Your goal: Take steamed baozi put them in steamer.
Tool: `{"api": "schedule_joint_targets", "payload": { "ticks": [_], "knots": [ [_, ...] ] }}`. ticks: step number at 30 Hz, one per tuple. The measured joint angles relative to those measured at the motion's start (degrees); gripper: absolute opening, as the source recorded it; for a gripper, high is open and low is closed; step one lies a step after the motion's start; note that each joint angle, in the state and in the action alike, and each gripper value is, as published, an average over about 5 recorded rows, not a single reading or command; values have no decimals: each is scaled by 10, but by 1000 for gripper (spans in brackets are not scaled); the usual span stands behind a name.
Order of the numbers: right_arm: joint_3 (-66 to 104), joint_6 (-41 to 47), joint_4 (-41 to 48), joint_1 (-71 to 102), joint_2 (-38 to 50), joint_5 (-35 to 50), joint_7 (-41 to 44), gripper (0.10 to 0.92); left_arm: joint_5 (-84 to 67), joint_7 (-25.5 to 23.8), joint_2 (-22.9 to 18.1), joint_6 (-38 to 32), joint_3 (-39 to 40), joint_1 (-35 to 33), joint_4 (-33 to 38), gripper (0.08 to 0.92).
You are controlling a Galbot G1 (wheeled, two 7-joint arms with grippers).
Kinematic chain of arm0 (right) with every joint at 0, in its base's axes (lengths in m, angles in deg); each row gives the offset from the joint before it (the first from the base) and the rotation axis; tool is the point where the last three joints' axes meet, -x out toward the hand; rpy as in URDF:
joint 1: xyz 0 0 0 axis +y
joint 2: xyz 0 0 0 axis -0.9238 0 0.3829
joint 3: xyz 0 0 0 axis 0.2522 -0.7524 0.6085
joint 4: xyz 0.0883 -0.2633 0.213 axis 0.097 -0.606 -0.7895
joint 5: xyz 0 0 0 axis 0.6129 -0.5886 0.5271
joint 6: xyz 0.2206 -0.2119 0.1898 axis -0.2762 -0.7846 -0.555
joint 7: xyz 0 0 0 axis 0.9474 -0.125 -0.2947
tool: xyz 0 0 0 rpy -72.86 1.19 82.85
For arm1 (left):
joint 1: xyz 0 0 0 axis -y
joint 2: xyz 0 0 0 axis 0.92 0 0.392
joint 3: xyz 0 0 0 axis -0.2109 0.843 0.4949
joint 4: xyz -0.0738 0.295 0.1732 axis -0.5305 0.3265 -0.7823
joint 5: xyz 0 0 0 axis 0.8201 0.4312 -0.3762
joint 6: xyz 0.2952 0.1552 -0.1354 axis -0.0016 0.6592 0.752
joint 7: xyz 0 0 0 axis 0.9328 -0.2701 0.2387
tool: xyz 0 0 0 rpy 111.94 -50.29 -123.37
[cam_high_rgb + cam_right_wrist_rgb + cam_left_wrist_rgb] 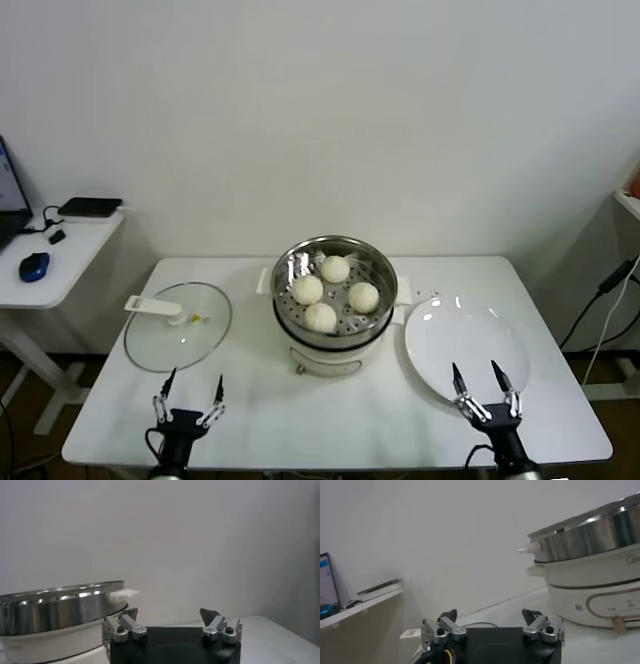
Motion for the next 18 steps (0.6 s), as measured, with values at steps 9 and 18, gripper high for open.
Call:
{"api": "schedule_joint_targets", "payload": {
  "ticks": [9,18],
  "knots": [
    [10,-26,2,20,-29,-7,-1,823,0,0,0,1,0,0,4,823],
    [9,-35,4,24,-39,-10,-4,823,0,0,0,2,0,-1,4,823]
  ]
}}
